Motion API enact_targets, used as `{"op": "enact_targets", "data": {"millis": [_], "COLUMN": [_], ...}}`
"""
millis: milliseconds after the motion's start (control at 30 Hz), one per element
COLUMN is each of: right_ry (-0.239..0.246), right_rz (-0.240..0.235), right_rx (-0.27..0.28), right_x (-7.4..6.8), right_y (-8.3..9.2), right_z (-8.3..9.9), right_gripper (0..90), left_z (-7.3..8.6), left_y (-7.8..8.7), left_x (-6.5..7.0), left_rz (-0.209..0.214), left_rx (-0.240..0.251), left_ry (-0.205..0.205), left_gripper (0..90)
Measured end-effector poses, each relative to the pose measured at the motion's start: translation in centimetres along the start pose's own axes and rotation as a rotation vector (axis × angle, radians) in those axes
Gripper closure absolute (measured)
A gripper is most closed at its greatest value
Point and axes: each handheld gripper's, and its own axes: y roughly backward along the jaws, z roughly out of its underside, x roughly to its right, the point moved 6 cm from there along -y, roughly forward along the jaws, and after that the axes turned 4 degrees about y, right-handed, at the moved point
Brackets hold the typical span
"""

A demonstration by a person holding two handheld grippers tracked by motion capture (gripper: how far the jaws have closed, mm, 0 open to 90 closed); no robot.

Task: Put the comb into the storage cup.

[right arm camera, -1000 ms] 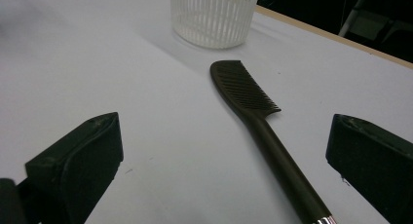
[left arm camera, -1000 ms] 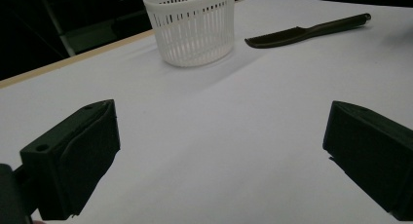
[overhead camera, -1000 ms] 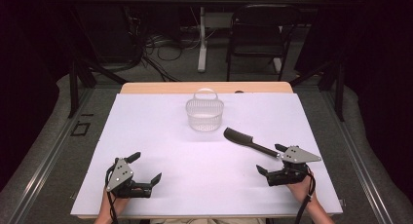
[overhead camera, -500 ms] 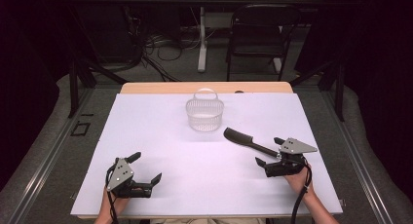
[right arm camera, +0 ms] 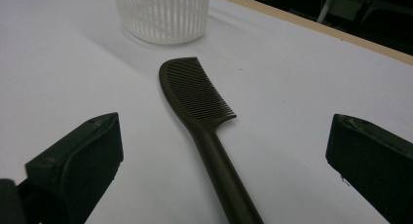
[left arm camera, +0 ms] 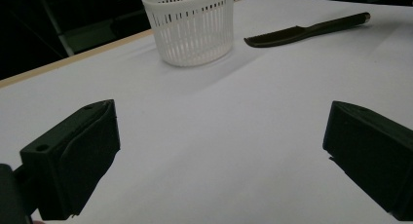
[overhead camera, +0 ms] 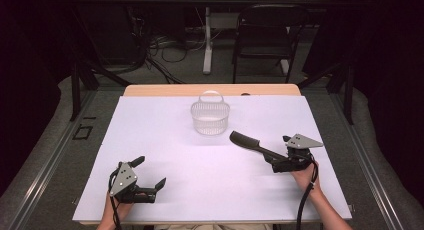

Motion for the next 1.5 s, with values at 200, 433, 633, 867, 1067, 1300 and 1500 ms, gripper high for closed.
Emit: {"op": "enact_targets", "data": {"millis": [200,433,633,867,1067,1300,1500], "right_ry": [-0.016,-0.024,-0.031,-0.036,-0.022,0.002,0.030], "right_rz": [0.014,0.021,0.043,0.058,0.070,0.086,0.095], "right_rx": [-0.010,-0.025,-0.046,-0.074,-0.142,-0.188,-0.226], "right_x": [0.8,1.4,1.9,2.4,2.8,2.9,2.7], "right_y": [-0.4,-0.8,-0.8,-0.7,-0.6,-0.6,-0.5], "right_z": [0.1,0.0,0.4,0.9,2.2,2.8,3.2], "right_gripper": [0.0,8.8,23.0,53.3,80.1,89.4,90.0], "left_z": [0.0,0.0,0.0,0.0,0.0,0.0,0.0], "left_y": [0.0,0.0,0.0,0.0,0.1,0.1,0.1], "left_x": [0.0,0.0,0.0,0.0,0.0,0.0,0.0], "left_rz": [0.001,0.001,0.003,0.003,0.003,0.005,0.002], "left_rx": [-0.001,-0.001,0.001,-0.001,-0.003,-0.002,-0.005], "left_ry": [0.000,-0.002,-0.004,0.000,0.002,-0.003,-0.001], "left_gripper": [0.2,0.2,0.2,0.2,0.3,0.2,0.2]}}
